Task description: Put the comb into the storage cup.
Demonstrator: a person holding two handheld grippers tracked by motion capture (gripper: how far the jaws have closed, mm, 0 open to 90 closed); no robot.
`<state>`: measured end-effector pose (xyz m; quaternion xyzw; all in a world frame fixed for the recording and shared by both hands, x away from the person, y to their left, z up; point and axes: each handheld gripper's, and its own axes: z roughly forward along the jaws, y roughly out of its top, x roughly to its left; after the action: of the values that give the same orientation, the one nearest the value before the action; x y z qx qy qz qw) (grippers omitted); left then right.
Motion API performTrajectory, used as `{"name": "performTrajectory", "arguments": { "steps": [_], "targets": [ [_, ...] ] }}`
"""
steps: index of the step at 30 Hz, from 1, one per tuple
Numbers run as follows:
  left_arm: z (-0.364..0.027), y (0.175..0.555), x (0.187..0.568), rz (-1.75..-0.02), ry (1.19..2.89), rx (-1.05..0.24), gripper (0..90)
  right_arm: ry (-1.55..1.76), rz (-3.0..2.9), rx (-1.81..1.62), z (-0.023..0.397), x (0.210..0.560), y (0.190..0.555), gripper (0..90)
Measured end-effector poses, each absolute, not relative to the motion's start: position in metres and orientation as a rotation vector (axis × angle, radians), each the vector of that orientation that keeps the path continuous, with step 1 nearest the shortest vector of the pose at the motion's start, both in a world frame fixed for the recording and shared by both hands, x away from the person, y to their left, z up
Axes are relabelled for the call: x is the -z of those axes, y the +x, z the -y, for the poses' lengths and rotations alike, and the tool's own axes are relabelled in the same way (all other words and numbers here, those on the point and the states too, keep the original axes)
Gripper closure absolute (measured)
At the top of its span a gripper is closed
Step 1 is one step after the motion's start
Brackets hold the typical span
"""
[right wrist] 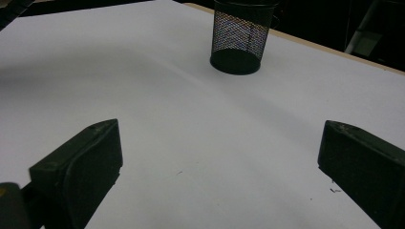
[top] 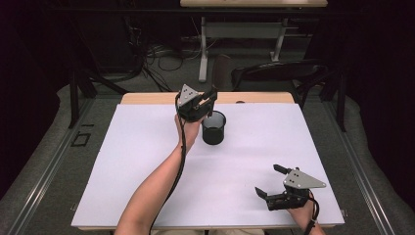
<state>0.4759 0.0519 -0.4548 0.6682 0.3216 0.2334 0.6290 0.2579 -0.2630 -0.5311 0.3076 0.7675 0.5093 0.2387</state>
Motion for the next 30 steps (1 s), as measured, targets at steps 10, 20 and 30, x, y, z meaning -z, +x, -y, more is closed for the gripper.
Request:
{"name": "performTrajectory", "arguments": {
  "steps": [10, 20, 30],
  "targets": [
    [-0.049, 0.477, 0.459, -0.740, 1.537, -0.530, 72.5, 0.846, -2.102, -1.395, 0.263, 0.531, 0.258, 0.9],
    [-0.046, 0.479, 0.465, -0.752, 1.539, -0.517, 72.5, 0.838, -2.101, -1.394, 0.264, 0.531, 0.258, 0.9],
    [-0.044, 0.482, 0.471, -0.767, 1.537, -0.512, 72.5, 0.834, -2.098, -1.397, 0.264, 0.530, 0.258, 0.9]
  ]
}}
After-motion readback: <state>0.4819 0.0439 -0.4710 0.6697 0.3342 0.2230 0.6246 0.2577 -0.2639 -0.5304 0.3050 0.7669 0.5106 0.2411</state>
